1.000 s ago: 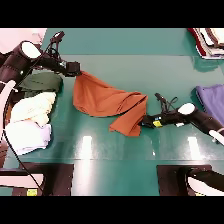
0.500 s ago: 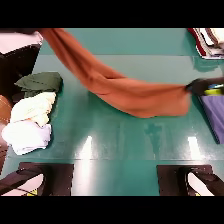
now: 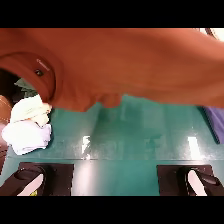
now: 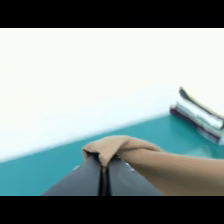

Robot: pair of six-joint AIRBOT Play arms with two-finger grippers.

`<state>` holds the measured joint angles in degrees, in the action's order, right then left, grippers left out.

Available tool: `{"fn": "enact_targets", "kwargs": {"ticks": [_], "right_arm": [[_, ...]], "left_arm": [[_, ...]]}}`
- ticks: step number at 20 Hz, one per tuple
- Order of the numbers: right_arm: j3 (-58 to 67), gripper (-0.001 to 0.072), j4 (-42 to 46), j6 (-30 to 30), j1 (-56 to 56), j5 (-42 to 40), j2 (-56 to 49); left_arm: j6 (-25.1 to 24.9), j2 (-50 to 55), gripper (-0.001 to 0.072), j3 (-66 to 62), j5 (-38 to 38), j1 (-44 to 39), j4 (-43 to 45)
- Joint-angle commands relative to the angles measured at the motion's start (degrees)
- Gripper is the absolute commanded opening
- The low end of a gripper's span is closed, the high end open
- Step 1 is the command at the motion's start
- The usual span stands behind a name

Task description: Fold the shirts.

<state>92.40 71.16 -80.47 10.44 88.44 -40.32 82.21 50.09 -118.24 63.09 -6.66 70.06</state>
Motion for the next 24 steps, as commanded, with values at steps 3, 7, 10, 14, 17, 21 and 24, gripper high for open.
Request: {"fn": "enact_targets", "kwargs": {"ticks": [3, 7, 10, 14, 17, 21, 24], "right_arm": [[-0.76, 0.0013, 0.59, -5.27, -0.39, 7.32, -4.85], [-15.37, 0.0013, 1.66, -8.76, -7.45, 7.37, -13.46], [-23.91, 0.0013, 4.11, -9.20, -12.50, 0.13, -22.91], [-23.78, 0.0015, 3.80, -7.48, -15.04, -9.20, -36.20], [-16.76, 0.0108, 3.32, -6.51, -14.80, -9.73, -42.75], [-8.44, 0.0411, -5.53, -0.90, -10.93, -4.17, -44.15], [-13.42, 0.0410, -11.26, 1.49, -5.92, -3.58, -38.05]], "left_arm": [[0.24, 6.45, 0.0022, -1.33, 0.87, 0.02, 2.62], [0.50, 21.29, 0.0024, 4.46, 6.32, 0.02, 2.95], [1.79, 33.90, 0.0025, 11.63, 7.80, 0.02, 2.75], [1.84, 47.01, 0.0026, 12.59, 3.06, 0.04, 3.43], [3.72, 48.41, 0.0603, 11.93, 0.48, 0.04, 4.68], [5.27, 46.27, 0.0608, 7.54, 11.10, 1.90, 8.61], [5.95, 41.38, 0.0609, 12.17, 17.75, 4.70, 8.59]]}}
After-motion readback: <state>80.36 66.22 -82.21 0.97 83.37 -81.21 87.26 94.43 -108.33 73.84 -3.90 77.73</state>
